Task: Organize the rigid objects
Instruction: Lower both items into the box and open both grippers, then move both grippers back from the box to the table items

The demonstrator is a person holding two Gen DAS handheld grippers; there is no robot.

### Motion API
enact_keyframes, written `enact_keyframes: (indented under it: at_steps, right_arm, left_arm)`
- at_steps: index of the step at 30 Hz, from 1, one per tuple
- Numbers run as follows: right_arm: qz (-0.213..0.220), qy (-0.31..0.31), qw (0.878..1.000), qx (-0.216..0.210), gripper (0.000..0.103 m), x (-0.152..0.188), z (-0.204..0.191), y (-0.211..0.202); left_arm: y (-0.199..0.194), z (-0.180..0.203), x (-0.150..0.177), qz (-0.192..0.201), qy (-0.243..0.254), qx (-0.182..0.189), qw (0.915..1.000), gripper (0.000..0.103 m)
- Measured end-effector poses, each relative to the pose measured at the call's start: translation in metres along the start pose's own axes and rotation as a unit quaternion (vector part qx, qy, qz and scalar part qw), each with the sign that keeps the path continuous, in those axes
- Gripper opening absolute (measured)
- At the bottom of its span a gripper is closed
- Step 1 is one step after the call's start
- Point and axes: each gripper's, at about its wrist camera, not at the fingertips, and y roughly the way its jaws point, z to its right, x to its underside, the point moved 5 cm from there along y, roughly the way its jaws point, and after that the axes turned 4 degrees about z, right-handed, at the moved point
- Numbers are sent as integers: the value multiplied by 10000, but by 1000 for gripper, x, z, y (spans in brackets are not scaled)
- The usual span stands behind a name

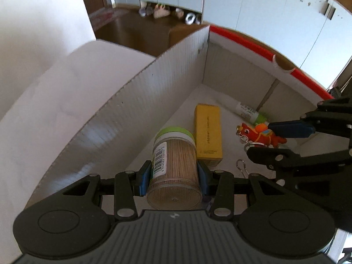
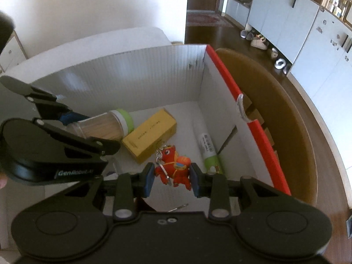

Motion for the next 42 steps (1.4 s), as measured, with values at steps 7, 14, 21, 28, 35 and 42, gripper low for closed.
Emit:
enact_keyframes:
  at_steps: [7,14,21,28,35,42]
  right_arm:
    - [-145,117,9998,-104,33,7,-4,0]
    - [-98,154,9998,-91,36,9,-7,-7]
    - [-17,134,9999,-67,39,12,-8,-18]
    - [156,193,9997,-50,48,5,2,-30]
    - [344,214,9991,-104,57,2,8,-49]
    - [598,173,9980,-120,62,1,-2,-78]
  left_arm:
    - [9,1,-4,-287,38,-7,9996,42]
    - [18,4,0,-628,50,20,9980,42]
    - [13,-1,0,-647,-31,44,9979,45]
    - [-5,0,2,-419,-9,8,9991,62]
    - [-34,1,0,-105,-25,-9,9999,62]
    - [-60,6,1,194,-89,16,9998,62]
